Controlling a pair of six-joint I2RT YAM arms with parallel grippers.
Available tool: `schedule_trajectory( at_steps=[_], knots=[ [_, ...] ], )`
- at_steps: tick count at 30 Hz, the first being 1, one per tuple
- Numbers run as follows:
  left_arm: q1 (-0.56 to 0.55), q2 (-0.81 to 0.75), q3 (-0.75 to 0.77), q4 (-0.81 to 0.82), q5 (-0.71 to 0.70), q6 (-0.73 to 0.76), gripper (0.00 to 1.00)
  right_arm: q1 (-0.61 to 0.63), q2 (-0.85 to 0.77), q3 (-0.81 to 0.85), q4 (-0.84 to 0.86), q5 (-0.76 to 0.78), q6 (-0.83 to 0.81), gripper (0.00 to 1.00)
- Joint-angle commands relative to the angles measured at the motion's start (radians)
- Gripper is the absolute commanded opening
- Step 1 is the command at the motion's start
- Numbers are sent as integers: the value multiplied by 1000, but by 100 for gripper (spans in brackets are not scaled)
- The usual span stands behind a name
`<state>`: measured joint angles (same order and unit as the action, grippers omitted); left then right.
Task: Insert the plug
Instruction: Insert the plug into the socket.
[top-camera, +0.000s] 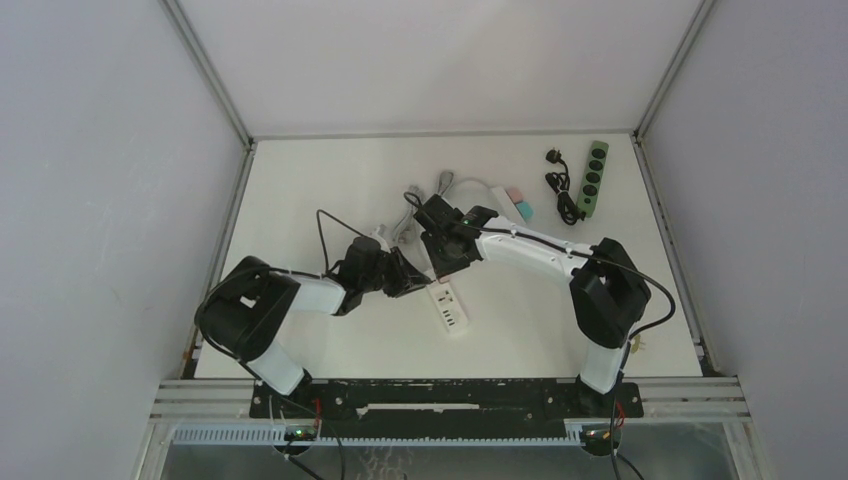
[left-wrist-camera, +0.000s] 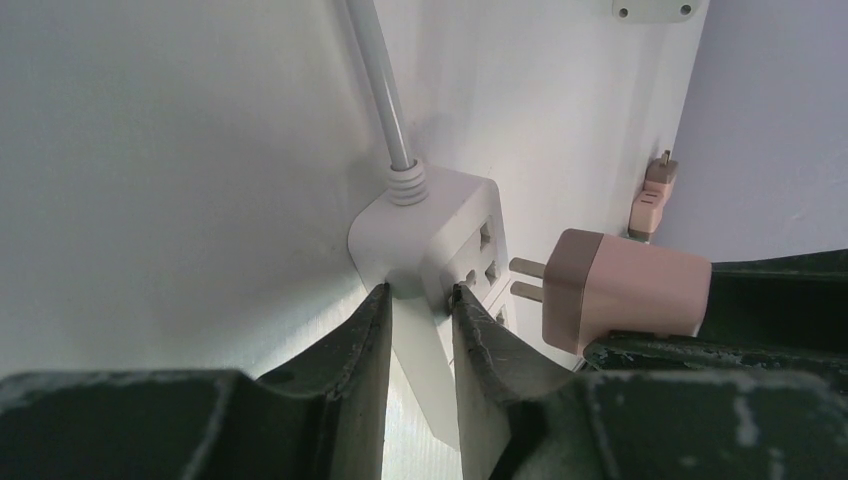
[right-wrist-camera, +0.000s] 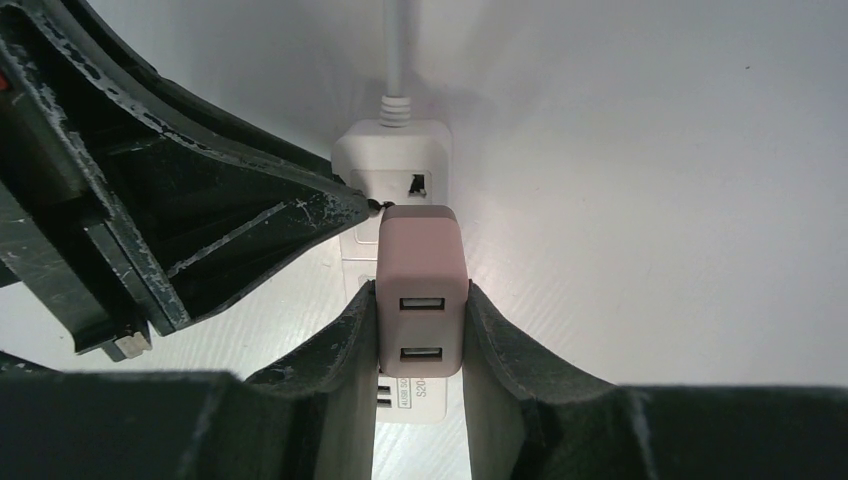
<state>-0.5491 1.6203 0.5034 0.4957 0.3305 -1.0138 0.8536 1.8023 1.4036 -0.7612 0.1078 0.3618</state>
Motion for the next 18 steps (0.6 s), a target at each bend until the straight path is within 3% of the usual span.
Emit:
schedule_trajectory(
  at_steps=[1,18],
  knots=[
    [4,12,19,23,12,-1,31,7,5,50,3,36,-35,0],
    [4,1,16,22,15,-2,31,10,39,51,26,24,-56,0]
  ],
)
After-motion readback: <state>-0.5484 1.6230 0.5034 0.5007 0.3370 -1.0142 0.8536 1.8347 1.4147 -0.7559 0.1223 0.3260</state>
